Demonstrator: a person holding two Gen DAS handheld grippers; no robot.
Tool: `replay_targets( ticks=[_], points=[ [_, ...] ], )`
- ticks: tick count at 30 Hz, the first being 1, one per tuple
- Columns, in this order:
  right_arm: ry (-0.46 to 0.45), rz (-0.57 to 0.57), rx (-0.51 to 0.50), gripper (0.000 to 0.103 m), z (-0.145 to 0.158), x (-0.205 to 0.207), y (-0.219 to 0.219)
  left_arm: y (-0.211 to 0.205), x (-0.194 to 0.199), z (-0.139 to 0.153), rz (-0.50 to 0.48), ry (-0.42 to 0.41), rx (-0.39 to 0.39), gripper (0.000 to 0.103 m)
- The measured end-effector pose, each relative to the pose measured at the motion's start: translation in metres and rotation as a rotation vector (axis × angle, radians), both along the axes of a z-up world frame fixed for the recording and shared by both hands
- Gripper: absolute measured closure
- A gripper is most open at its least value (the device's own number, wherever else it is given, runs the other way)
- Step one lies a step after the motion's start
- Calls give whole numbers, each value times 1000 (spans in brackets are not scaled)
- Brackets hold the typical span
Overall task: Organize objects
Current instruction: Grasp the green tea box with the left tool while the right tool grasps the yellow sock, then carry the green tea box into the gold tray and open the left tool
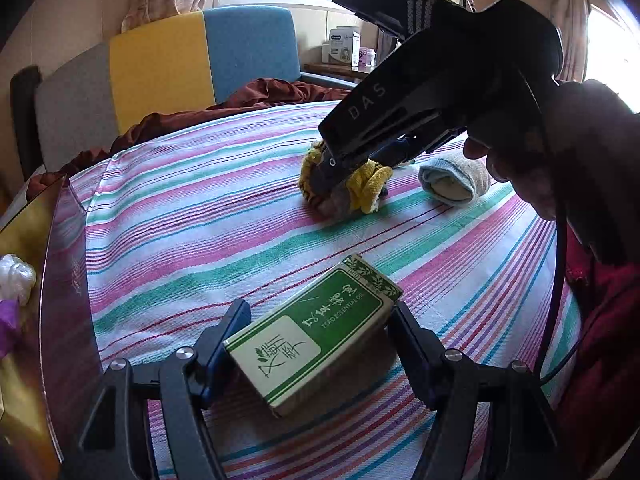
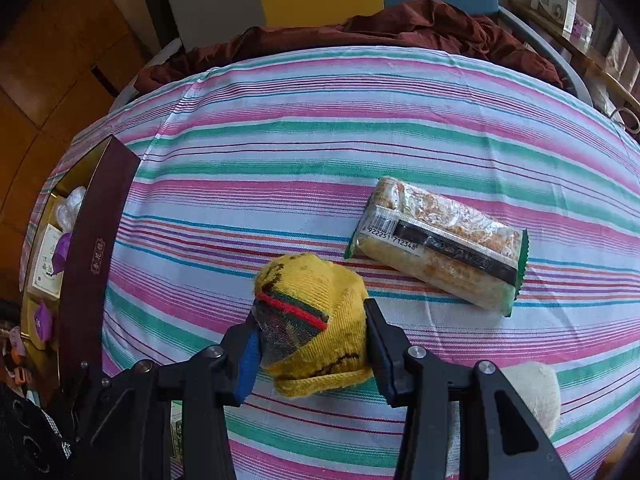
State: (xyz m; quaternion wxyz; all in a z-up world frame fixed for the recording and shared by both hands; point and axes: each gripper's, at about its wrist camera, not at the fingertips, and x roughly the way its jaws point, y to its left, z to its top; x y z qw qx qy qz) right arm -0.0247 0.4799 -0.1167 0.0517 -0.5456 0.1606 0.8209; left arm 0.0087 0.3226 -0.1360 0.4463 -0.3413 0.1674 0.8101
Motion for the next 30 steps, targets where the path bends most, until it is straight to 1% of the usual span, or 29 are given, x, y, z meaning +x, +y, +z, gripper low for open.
replay_targets(
  ticks=[3, 17, 22, 26, 28, 30],
  points=[
    [-4, 13, 25, 57, -1, -3, -2, 0, -1, 0, 0, 3, -3, 32],
    [-9, 30, 33, 56, -3, -4, -3, 3, -1, 0, 2, 19, -17, 33],
    [-3, 46, 55, 56, -4, -5, -6, 3, 0, 3, 19, 10, -39, 33],
    [2, 59, 76, 56, -4, -5, -9, -4, 4, 11, 36, -27, -55, 34],
    [4, 64, 84, 56, -4, -5, -9, -13, 8, 22, 43, -45, -33, 34],
    [5, 64, 87, 56, -4, -5, -10, -23, 9, 39, 53, -43, 4, 34]
  ],
)
